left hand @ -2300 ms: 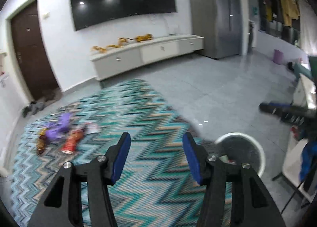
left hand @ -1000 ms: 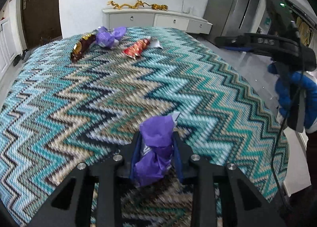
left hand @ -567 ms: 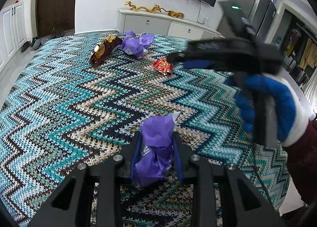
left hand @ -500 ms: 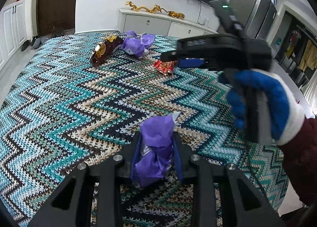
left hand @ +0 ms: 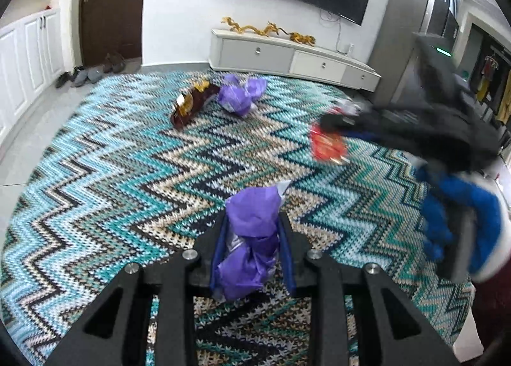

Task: Collect trash
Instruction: 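Carry the items to the trash bin and release them inside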

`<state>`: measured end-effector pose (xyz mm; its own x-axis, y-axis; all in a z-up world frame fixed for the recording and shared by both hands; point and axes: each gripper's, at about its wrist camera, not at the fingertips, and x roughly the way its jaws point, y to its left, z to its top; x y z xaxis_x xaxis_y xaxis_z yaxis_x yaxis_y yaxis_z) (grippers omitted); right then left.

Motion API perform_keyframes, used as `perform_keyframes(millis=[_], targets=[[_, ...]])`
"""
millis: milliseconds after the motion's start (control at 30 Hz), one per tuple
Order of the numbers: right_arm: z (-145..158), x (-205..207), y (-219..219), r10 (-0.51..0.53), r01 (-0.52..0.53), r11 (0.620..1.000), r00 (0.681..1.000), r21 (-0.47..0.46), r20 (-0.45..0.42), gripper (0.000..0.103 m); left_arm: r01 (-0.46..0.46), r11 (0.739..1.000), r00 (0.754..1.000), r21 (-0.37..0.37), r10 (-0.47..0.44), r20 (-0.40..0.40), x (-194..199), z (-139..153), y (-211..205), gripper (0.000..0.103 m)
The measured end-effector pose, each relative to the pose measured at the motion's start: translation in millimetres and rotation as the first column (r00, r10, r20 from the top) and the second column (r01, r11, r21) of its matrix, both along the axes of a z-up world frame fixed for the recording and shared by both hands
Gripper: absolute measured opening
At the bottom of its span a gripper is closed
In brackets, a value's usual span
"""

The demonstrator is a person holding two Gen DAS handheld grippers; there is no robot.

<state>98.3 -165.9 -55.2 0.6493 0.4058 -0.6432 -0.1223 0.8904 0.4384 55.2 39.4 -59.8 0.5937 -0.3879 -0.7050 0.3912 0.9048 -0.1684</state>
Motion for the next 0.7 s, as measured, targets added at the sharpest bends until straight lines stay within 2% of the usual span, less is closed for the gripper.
perform_keyframes(millis=[133,233,333,533,700], targets=[[21,-52,-18,0.004,-0.003,1.000,0.998,-0.011,0.063,0.021,-0.032,0.998,0.999,0.054,0.029,0.046,-11,16,-14,0.028],[32,-90,-43,-0.040,0.043,0.998,0.995,-0.037,0.092,0.021,-0.039,0.994,0.996,0.107,0.031,0.079,-19,24,-31,0.028],[37,-119,-71,-0.107,0.119,0.988,0.988,-0.102,0.115,0.021,-0.031,0.988,0.994,0.154,0.014,0.110,-26,30,-52,0.028],[22,-172,-149,-0.272,0.283,0.952,0.957,-0.121,0.101,0.021,0.084,0.972,0.983,0.219,-0.118,0.144,-44,38,-119,0.028],[-5,-212,-211,-0.418,0.422,0.896,0.907,-0.138,0.055,0.021,0.202,0.945,0.957,0.259,-0.246,0.151,-61,39,-191,0.028]])
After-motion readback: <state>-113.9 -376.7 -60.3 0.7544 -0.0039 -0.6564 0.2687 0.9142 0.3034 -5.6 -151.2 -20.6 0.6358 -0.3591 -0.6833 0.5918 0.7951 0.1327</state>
